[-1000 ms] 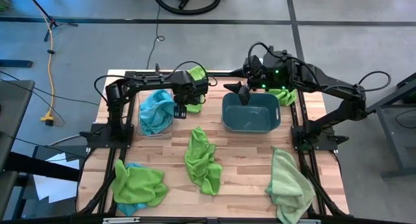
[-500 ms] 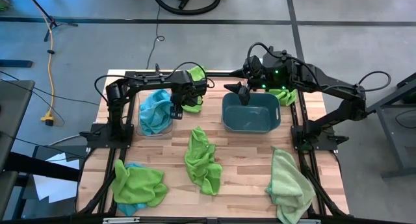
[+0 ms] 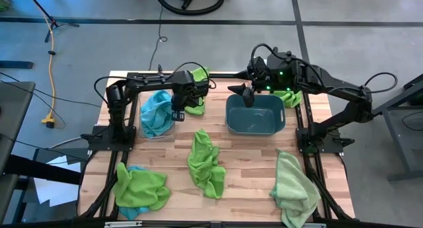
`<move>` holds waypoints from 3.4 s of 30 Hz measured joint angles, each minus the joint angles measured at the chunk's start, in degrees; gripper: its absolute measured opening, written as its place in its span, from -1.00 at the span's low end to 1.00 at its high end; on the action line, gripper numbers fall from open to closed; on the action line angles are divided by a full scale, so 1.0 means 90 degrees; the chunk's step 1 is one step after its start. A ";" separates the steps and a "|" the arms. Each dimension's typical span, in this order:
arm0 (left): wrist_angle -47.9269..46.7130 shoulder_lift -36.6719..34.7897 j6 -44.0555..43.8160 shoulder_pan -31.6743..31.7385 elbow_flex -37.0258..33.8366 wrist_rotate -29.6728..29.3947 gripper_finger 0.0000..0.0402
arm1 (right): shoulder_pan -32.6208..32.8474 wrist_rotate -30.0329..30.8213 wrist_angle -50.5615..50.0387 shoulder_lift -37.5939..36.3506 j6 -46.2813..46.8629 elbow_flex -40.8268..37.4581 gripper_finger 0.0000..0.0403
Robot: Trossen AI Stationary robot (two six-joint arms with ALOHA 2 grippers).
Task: Sort microfiber towel by color & place in baskets
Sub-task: Put the blue microfiber towel into the transparent bin, then put the green microfiber towel into the blue bin
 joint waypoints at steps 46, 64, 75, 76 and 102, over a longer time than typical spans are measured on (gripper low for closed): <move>0.2485 -0.5337 -0.4362 0.0209 -0.5189 -0.0087 -1.00 | -0.0002 0.0039 -0.0043 0.0000 -0.0145 0.0000 0.37; 0.4036 -0.3351 -0.3615 0.0211 -0.5285 0.0523 -0.78 | -0.0002 0.0039 -0.0041 0.0000 -0.0127 0.0000 0.37; 0.3042 -0.3770 -0.3334 0.0206 -0.4310 0.0598 -0.20 | -0.0001 0.0035 -0.0041 0.0000 -0.0186 0.0000 0.37; 0.2923 -0.3830 -0.3334 0.0206 -0.4224 0.0581 -0.16 | -0.0002 0.0032 -0.0043 0.0000 -0.0227 0.0000 0.37; 0.3557 -0.4554 -0.3511 -0.1829 -0.1562 0.0862 0.04 | -0.0044 -0.0340 -0.1122 -0.0010 -0.0450 0.0000 0.37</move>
